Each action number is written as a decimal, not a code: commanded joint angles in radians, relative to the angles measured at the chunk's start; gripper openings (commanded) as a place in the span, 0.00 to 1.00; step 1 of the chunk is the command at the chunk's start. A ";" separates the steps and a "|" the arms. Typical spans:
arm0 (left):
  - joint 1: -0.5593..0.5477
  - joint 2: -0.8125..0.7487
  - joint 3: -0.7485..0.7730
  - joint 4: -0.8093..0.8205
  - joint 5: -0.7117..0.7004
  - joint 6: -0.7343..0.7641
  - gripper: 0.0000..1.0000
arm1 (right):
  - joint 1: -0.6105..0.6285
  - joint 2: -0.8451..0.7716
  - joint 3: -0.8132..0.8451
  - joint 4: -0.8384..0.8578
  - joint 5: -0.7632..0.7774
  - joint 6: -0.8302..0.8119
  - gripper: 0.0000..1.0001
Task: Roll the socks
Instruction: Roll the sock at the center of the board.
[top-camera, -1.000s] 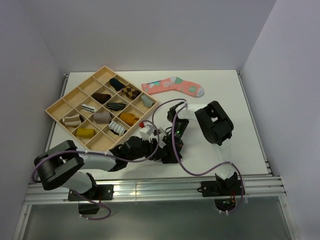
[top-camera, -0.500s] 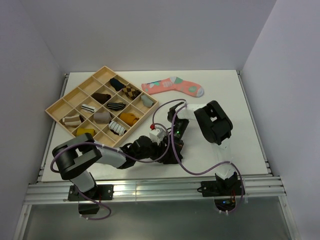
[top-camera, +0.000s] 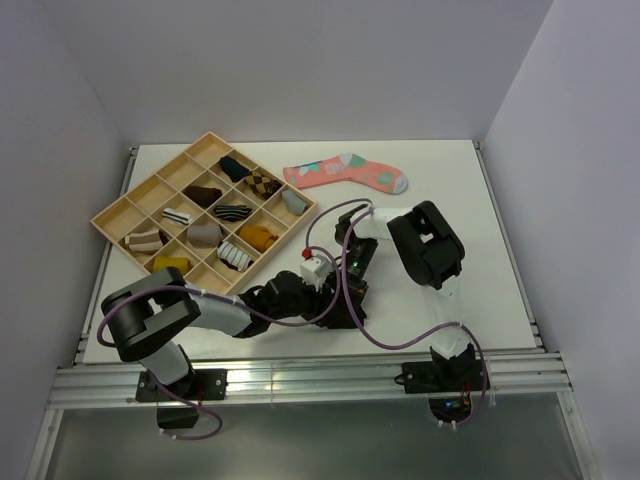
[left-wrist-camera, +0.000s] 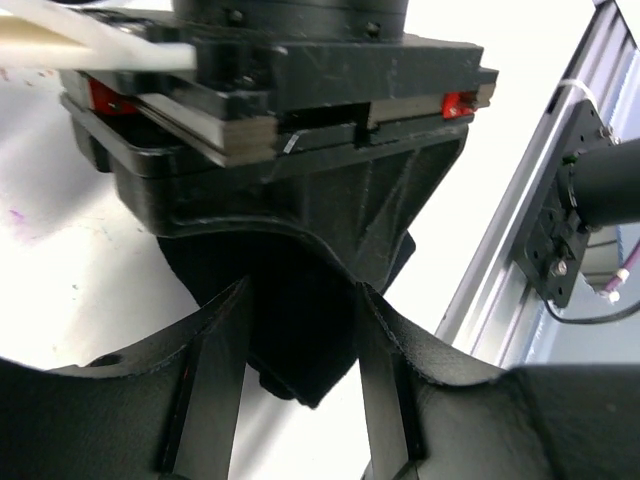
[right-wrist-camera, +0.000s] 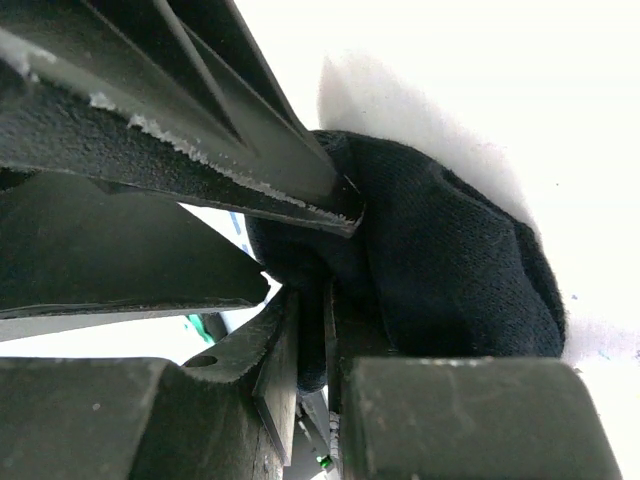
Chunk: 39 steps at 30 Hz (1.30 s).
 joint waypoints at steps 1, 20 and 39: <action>-0.006 -0.022 -0.006 0.063 0.047 0.022 0.50 | -0.007 0.041 -0.007 0.140 0.156 -0.007 0.14; -0.008 0.067 0.054 -0.075 0.093 0.031 0.40 | -0.010 0.024 -0.011 0.160 0.153 0.025 0.15; -0.006 0.193 0.093 -0.182 0.093 -0.113 0.00 | -0.050 -0.347 -0.238 0.440 0.167 0.079 0.48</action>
